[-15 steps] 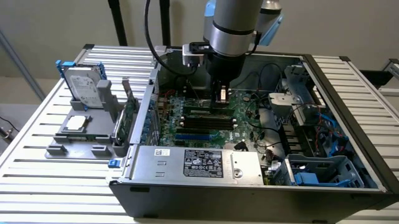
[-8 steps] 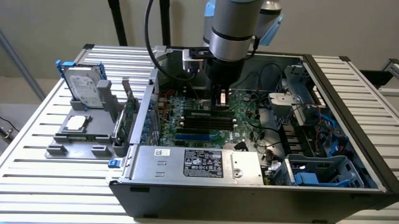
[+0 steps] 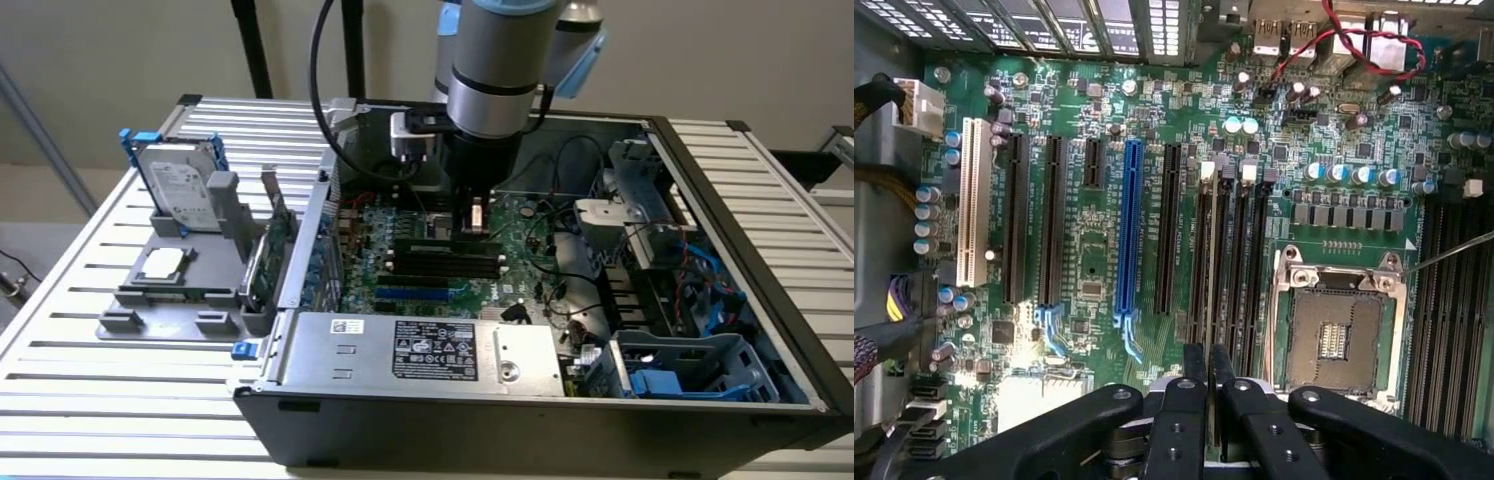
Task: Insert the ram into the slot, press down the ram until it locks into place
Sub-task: 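Insert the ram into the slot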
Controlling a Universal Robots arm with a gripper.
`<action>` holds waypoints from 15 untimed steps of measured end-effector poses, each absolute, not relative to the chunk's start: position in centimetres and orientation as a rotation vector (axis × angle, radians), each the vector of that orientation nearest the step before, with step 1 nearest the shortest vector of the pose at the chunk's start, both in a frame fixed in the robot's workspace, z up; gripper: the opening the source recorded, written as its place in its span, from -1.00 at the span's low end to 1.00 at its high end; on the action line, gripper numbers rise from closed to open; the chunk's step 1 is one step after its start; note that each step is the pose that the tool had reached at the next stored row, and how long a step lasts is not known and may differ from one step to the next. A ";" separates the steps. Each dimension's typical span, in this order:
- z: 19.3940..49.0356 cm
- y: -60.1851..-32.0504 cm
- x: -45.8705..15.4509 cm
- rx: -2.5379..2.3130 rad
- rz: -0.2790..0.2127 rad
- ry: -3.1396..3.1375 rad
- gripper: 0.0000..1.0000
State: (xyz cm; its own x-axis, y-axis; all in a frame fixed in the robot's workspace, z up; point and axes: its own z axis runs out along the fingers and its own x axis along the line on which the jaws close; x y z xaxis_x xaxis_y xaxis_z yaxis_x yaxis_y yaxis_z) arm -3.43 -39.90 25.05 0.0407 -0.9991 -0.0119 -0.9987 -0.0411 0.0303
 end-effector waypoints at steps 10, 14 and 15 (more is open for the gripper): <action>24.4 -39.9 -3.4 2.255 -0.046 -2.168 -0.73; 24.2 -39.9 -3.4 2.251 -0.046 -2.171 -0.73; 24.2 -39.9 -3.4 2.250 -0.046 -2.172 -0.73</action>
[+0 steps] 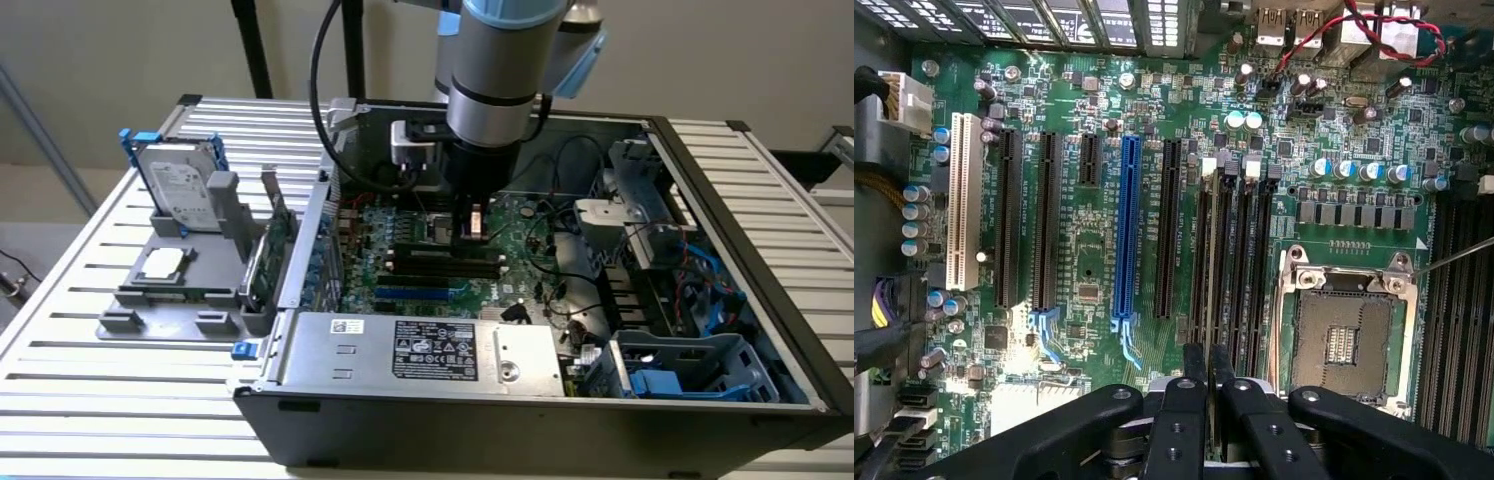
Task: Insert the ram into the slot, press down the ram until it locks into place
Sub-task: 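Insert the ram into the slot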
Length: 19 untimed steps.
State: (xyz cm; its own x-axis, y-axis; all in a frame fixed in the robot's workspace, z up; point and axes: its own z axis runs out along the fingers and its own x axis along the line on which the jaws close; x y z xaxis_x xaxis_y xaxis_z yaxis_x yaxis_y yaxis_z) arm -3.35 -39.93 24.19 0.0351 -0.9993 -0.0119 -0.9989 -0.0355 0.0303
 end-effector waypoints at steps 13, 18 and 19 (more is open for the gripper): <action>23.8 -39.9 -3.2 2.246 -0.041 -2.181 -0.73; 23.7 -40.0 -3.2 2.238 -0.036 -2.192 -0.73; 23.7 -40.0 -3.2 2.239 -0.034 -2.192 -0.73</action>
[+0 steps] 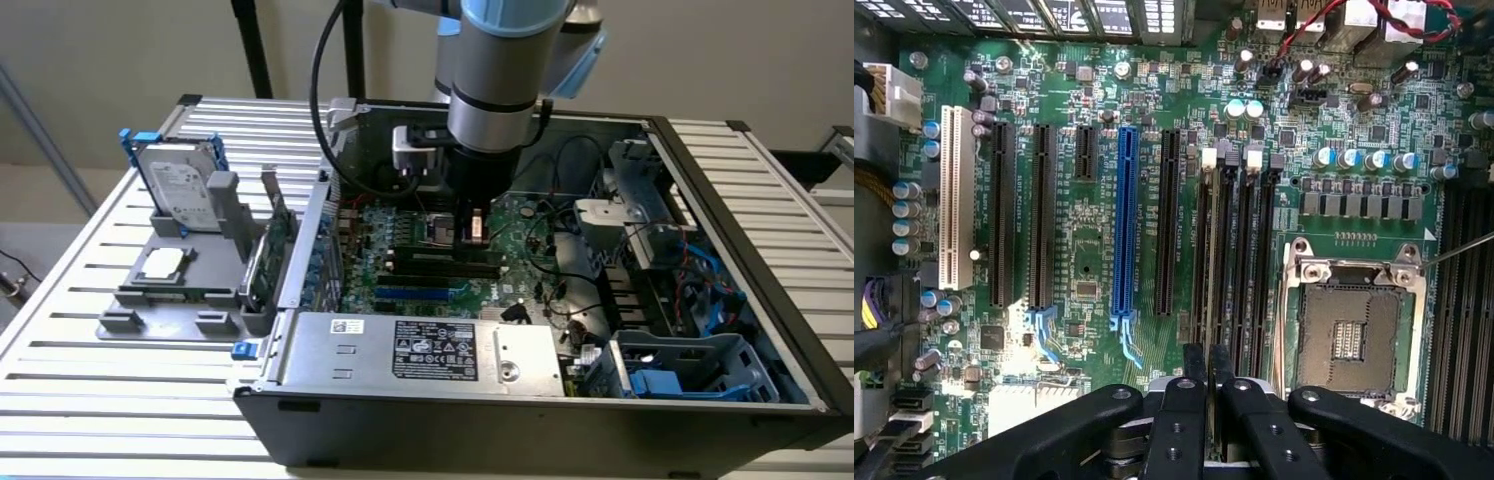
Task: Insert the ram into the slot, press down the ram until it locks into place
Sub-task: 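Insert the ram into the slot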
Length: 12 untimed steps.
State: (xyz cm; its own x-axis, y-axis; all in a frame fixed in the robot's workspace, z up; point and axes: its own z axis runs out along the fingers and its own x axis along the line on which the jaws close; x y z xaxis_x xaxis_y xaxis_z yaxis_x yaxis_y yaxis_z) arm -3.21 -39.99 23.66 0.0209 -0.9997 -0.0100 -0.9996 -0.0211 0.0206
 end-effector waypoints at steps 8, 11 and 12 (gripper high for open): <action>23.6 -40.0 -3.5 2.243 -0.026 -2.196 -0.73; 23.5 -40.0 -3.6 2.247 -0.017 -2.200 -0.73; 23.5 -40.0 -3.7 2.248 -0.014 -2.201 -0.73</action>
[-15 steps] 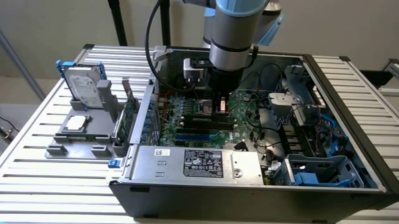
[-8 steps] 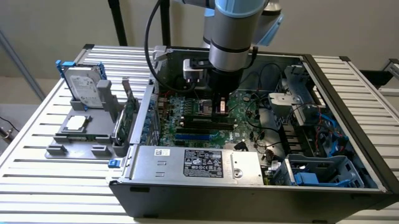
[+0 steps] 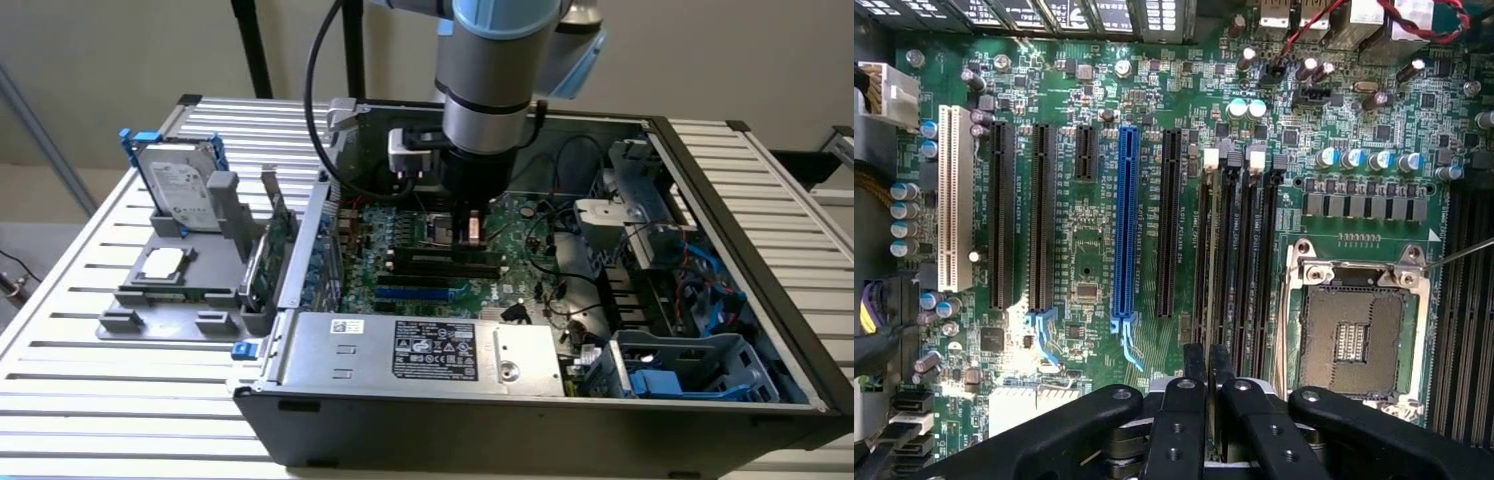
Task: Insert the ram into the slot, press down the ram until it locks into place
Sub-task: 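Insert the ram into the slot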
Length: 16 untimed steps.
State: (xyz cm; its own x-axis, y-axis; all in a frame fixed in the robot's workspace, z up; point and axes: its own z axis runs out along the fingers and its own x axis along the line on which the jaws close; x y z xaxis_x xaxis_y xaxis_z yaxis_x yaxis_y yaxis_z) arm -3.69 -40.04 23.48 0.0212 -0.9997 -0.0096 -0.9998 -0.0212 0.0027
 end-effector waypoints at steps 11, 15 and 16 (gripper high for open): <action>23.2 -40.0 -4.1 -2.235 -0.003 2.188 -0.73; 23.2 -40.0 -4.1 -2.235 -0.003 2.188 -0.73; 23.2 -40.0 -4.1 -2.235 -0.004 2.188 -0.73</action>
State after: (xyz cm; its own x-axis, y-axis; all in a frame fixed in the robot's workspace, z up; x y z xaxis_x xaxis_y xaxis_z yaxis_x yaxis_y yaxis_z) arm -4.11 -40.02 23.21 0.0211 -0.9997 -0.0078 -0.9997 -0.0210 -0.0113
